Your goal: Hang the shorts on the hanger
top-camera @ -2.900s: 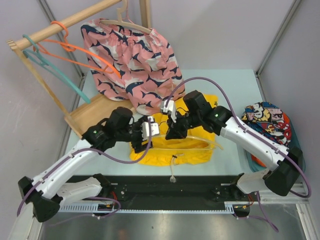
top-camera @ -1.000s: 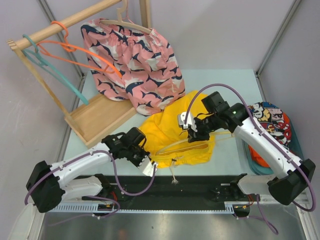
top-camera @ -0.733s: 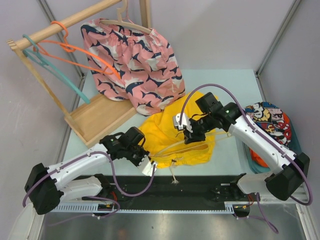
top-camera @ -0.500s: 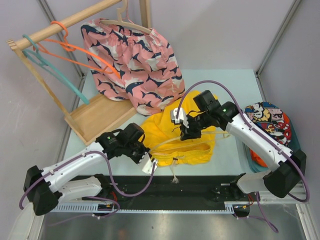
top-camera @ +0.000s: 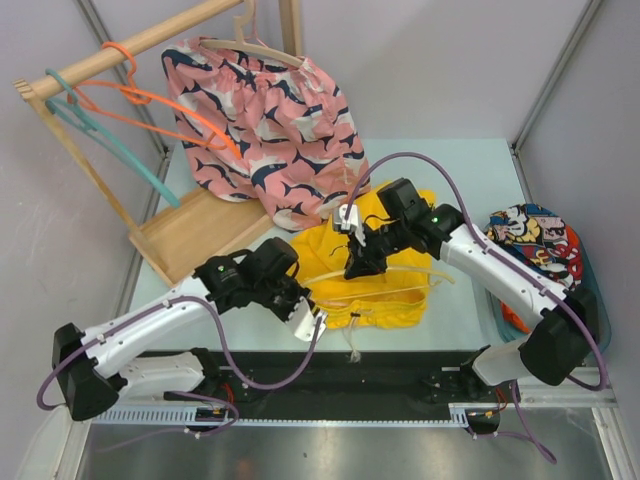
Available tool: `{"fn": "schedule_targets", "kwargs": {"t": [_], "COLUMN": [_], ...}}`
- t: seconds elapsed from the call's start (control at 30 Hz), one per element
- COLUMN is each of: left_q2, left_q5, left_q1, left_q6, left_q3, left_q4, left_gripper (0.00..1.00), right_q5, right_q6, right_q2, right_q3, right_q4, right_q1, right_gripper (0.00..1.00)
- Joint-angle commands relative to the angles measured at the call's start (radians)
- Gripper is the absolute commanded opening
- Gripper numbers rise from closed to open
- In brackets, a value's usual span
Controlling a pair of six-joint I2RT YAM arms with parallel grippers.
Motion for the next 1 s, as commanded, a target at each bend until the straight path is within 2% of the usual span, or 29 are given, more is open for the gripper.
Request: {"fn": "schedule_targets", "kwargs": {"t": [0.0, 0.07, 0.1, 0.13, 0.2, 0.23, 0.3, 0.4, 0.57, 0.7, 0.8, 0.83, 0.87, 0.93, 0.97], "left_q2": [0.027, 0.033, 0.024, 0.012, -0.057, -0.085, -0.149, -0.166, -0.093, -0.044, -0.031, -0.027, -0.014, -0.002, 0.006], "left_q5": [0.035, 0.027, 0.049, 0.079, 0.171, 0.188, 0.176, 0.133, 0.135, 0.115, 0.160, 0.190, 0.211, 0.272, 0.285], "left_q1": [-0.012, 0.007, 0.027, 0.056, 0.155, 0.181, 0.235, 0.258, 0.281, 0.283, 0.283, 0.281, 0.281, 0.281, 0.281], "left_q6": [-0.131, -0.242, -0.265, -0.321, -0.369, -0.397, -0.409, -0.389, -0.392, -0.475, -0.498, -0.501, -0.506, -0.515, -0.521], "left_q3": [0.058, 0.075, 0.081, 0.083, 0.066, 0.057, 0.017, -0.035, -0.094, -0.137, -0.164, -0.163, -0.158, -0.144, -0.141], "left_q4": [0.063, 0.071, 0.062, 0.060, 0.070, 0.079, 0.093, 0.051, 0.025, 0.161, 0.241, 0.250, 0.254, 0.255, 0.255], "left_gripper": [0.00, 0.16, 0.36, 0.47, 0.59, 0.66, 0.73, 0.75, 0.75, 0.80, 0.76, 0.72, 0.58, 0.42, 0.28], "right_q5": [-0.085, -0.082, -0.084, -0.087, -0.097, -0.099, -0.110, -0.117, -0.117, -0.117, -0.117, -0.117, -0.116, -0.108, -0.105], "right_q6": [0.079, 0.071, 0.071, 0.082, 0.093, 0.094, 0.091, 0.074, 0.054, 0.036, 0.022, 0.022, 0.024, 0.036, 0.042], "right_q2": [-0.001, -0.021, -0.030, -0.041, -0.070, -0.076, -0.086, -0.086, -0.098, -0.119, -0.128, -0.132, -0.130, -0.138, -0.139], "right_q3": [-0.038, -0.084, -0.099, -0.114, -0.160, -0.171, -0.190, -0.199, -0.204, -0.210, -0.217, -0.219, -0.222, -0.228, -0.230], "right_q4": [0.167, 0.184, 0.210, 0.228, 0.282, 0.297, 0.319, 0.320, 0.334, 0.340, 0.345, 0.354, 0.355, 0.380, 0.388], "right_q1": [0.010, 0.007, 0.004, -0.001, -0.012, -0.012, -0.010, -0.012, -0.010, -0.001, 0.004, 0.005, 0.008, 0.011, 0.010], "right_gripper": [0.00, 0.00, 0.00, 0.00, 0.00, 0.00, 0.00, 0.00, 0.00, 0.00, 0.00, 0.00, 0.00, 0.00, 0.00]}}
